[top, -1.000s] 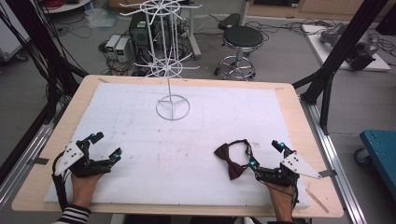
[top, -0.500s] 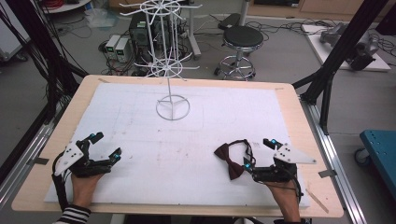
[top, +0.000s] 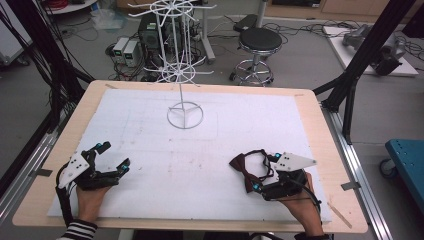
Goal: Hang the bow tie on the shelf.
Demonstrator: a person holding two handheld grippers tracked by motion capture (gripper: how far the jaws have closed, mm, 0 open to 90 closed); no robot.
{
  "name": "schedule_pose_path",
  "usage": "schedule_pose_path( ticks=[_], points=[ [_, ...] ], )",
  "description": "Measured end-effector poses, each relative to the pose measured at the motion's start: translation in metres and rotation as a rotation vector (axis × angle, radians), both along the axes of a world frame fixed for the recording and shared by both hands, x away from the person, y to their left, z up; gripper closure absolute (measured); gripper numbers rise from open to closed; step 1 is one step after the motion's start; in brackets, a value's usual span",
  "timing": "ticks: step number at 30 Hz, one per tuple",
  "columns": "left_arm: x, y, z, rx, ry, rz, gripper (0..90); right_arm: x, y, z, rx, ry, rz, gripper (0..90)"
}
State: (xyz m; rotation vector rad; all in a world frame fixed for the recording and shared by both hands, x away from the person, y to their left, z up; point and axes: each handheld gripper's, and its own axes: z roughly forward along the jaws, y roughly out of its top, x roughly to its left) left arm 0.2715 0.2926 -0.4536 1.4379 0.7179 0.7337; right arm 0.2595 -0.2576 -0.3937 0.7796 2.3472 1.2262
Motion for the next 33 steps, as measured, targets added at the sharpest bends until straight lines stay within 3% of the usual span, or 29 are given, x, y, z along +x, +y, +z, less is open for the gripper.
schedule_pose_path(
  ticks=[5, 9, 10, 13, 15, 16, 21, 26, 33],
  points=[
    [0.0, 0.0, 0.0, -0.001, 0.0, 0.001, 7.4, 0.003, 0.006, -0.005, -0.036, 0.037, 0.018, 5.5],
    [0.0, 0.0, 0.0, -0.002, -0.001, 0.001, 7.5, 0.008, 0.011, -0.009, -0.071, 0.082, 0.026, 7.4],
    [0.0, 0.0, 0.0, -0.001, 0.001, 0.0, 7.5, 0.01, 0.013, -0.011, -0.085, 0.12, 0.028, 7.4],
    [0.0, 0.0, 0.0, -0.001, 0.0, 0.001, 7.4, 0.013, 0.015, -0.013, -0.105, 0.136, 0.037, 7.8],
    [0.0, 0.0, 0.0, 0.0, 0.0, 0.0, 7.4, 0.014, 0.016, -0.015, -0.118, 0.159, 0.056, 18.5],
    [0.0, 0.0, 0.0, 0.0, -0.001, 0.0, 7.4, 0.015, 0.016, -0.016, -0.135, 0.175, 0.062, 18.8],
    [0.0, 0.0, 0.0, 0.001, -0.001, 0.0, 7.5, 0.016, 0.016, -0.019, -0.139, 0.189, 0.071, 21.5],
    [0.0, 0.0, 0.0, 0.001, -0.001, 0.0, 7.4, 0.017, 0.016, -0.022, -0.164, 0.23, 0.086, 29.6],
    [0.0, 0.0, 0.0, 0.002, -0.002, -0.001, 7.5, 0.018, 0.016, -0.024, -0.171, 0.248, 0.079, 37.8]
  ],
)
